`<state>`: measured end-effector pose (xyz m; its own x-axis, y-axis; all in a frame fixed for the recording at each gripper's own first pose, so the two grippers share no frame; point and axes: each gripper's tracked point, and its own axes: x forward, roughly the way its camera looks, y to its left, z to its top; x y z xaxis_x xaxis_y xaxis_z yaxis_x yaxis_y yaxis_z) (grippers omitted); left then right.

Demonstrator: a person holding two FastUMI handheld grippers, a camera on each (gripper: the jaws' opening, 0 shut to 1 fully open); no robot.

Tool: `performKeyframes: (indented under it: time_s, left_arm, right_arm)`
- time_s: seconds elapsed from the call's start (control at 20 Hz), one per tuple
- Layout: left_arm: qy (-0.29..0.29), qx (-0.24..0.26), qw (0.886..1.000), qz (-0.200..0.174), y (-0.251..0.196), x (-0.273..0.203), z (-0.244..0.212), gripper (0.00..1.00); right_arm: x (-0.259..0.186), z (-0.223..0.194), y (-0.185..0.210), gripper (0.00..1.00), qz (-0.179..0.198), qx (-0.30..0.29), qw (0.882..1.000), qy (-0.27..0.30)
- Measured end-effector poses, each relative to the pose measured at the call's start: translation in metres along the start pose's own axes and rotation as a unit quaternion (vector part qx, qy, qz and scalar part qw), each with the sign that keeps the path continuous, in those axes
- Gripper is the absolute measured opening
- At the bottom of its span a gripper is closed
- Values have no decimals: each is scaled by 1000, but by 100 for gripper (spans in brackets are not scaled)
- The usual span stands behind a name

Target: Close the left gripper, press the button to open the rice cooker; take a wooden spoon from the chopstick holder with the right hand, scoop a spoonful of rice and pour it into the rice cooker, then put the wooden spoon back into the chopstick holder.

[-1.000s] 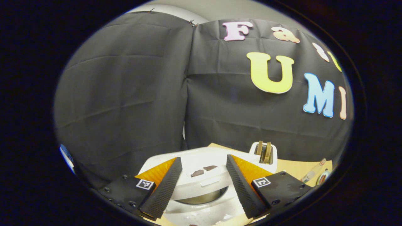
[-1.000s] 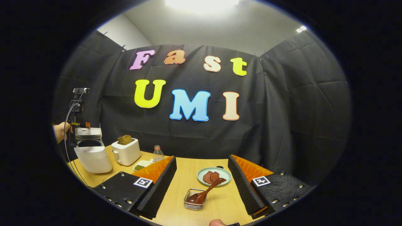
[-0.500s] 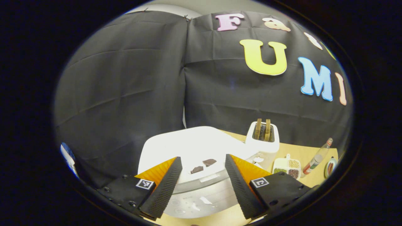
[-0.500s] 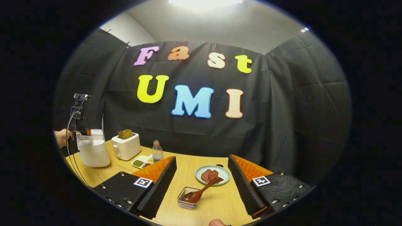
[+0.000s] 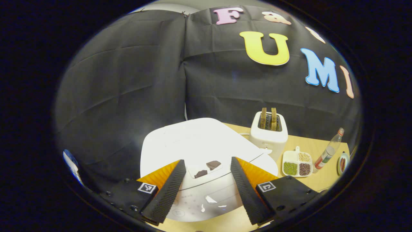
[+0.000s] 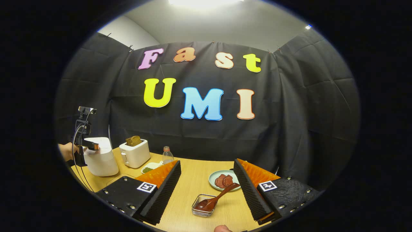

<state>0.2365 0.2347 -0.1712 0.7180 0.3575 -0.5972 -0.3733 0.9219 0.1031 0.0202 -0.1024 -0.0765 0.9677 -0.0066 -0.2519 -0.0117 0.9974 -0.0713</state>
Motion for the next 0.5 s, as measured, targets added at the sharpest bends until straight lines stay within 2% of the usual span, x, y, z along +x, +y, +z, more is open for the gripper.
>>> performKeyframes:
  time_s: [0.2, 0.5]
  left_arm:
    - [-13, -10, 1000, 5, -1, 3, 3, 99]
    - [-24, 10, 999, -39, -5, 0, 7, 98]
  right_arm:
    - [6, -6, 17, 100, 8, -2, 1000, 9]
    - [12, 10, 43, 100, 20, 6, 1000, -5]
